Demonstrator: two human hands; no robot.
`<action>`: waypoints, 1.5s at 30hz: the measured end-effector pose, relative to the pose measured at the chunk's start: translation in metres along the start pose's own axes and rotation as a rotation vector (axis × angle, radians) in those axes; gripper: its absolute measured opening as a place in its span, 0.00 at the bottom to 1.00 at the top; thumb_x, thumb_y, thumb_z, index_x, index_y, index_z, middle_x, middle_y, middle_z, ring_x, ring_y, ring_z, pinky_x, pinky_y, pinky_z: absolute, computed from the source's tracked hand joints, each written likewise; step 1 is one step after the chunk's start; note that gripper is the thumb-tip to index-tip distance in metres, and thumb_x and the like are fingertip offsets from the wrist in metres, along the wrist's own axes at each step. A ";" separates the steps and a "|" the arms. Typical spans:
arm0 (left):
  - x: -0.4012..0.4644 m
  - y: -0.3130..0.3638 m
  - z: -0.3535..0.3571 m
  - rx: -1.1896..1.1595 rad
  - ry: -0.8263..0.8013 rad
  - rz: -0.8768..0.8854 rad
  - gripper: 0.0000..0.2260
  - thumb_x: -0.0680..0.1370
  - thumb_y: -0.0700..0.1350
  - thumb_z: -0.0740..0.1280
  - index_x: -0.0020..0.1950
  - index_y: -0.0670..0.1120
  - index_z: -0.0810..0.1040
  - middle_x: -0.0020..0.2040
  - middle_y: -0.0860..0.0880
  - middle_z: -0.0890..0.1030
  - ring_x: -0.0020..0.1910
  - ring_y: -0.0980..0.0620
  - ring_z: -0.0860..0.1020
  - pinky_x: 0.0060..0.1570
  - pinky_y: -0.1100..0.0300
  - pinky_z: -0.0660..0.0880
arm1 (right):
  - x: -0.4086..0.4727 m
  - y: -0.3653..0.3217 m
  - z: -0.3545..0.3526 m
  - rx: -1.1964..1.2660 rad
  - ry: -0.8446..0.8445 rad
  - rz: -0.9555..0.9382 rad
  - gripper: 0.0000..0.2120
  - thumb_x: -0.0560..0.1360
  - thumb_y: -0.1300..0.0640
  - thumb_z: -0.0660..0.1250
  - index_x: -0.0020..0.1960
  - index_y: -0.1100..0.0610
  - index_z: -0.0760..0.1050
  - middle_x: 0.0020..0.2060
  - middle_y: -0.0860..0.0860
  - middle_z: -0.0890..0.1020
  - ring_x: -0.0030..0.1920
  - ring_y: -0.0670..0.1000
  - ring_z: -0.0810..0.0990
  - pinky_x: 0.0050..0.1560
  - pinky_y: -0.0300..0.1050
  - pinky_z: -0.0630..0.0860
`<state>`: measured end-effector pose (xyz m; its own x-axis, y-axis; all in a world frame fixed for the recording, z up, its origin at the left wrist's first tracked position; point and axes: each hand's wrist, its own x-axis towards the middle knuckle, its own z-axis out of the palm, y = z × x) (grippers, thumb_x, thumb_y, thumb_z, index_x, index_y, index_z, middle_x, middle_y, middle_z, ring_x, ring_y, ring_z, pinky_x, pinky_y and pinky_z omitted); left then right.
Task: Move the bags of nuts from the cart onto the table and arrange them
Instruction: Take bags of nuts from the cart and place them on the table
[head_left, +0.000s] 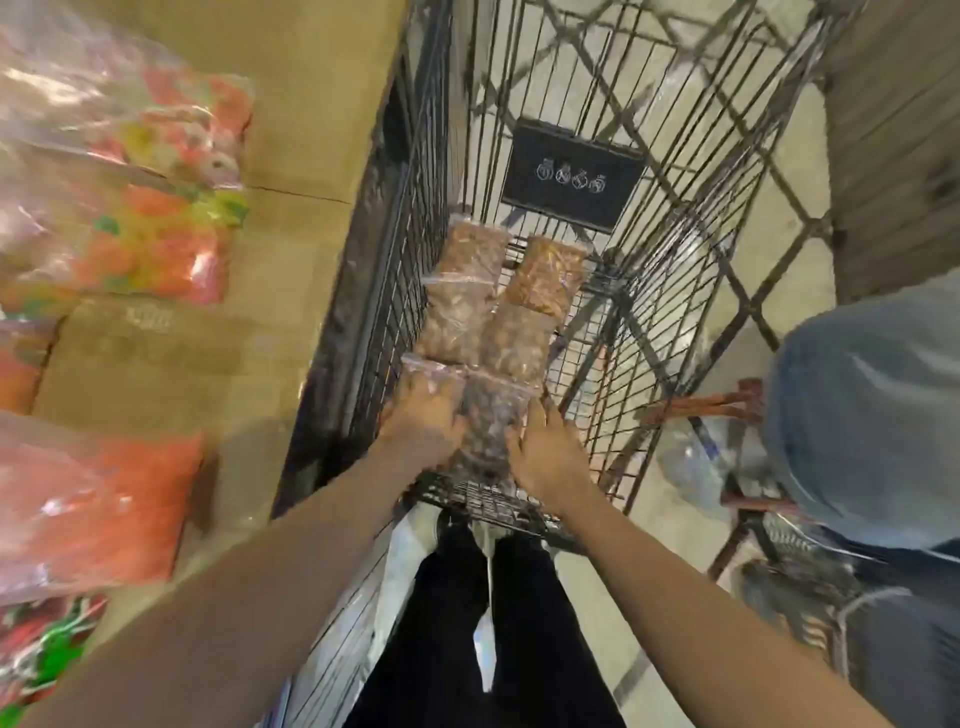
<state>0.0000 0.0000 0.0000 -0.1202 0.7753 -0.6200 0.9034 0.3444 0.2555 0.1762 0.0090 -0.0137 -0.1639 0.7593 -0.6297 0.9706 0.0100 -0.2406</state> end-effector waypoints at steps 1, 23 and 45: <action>0.012 -0.001 0.008 -0.033 -0.069 -0.063 0.28 0.84 0.49 0.57 0.82 0.48 0.53 0.78 0.39 0.60 0.73 0.38 0.64 0.67 0.48 0.67 | 0.013 0.000 0.009 0.096 -0.022 0.026 0.36 0.84 0.39 0.48 0.82 0.61 0.49 0.77 0.66 0.64 0.75 0.67 0.67 0.74 0.63 0.67; 0.089 -0.026 0.073 -0.446 -0.032 -0.557 0.21 0.74 0.54 0.75 0.58 0.45 0.72 0.61 0.42 0.76 0.61 0.41 0.76 0.57 0.51 0.74 | 0.099 0.003 0.060 1.118 -0.223 0.514 0.16 0.71 0.56 0.81 0.50 0.59 0.76 0.45 0.57 0.85 0.43 0.61 0.87 0.48 0.64 0.84; -0.095 0.027 -0.057 -1.736 -0.030 -0.225 0.10 0.75 0.36 0.71 0.56 0.42 0.79 0.36 0.46 0.85 0.31 0.50 0.84 0.29 0.59 0.79 | -0.008 0.037 -0.134 1.317 -0.428 0.034 0.24 0.71 0.70 0.74 0.65 0.60 0.73 0.52 0.58 0.86 0.50 0.59 0.88 0.49 0.66 0.84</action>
<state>0.0122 -0.0349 0.1079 -0.1452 0.6349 -0.7588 -0.5798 0.5669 0.5852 0.2370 0.0905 0.0814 -0.4171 0.4875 -0.7670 0.1338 -0.8018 -0.5824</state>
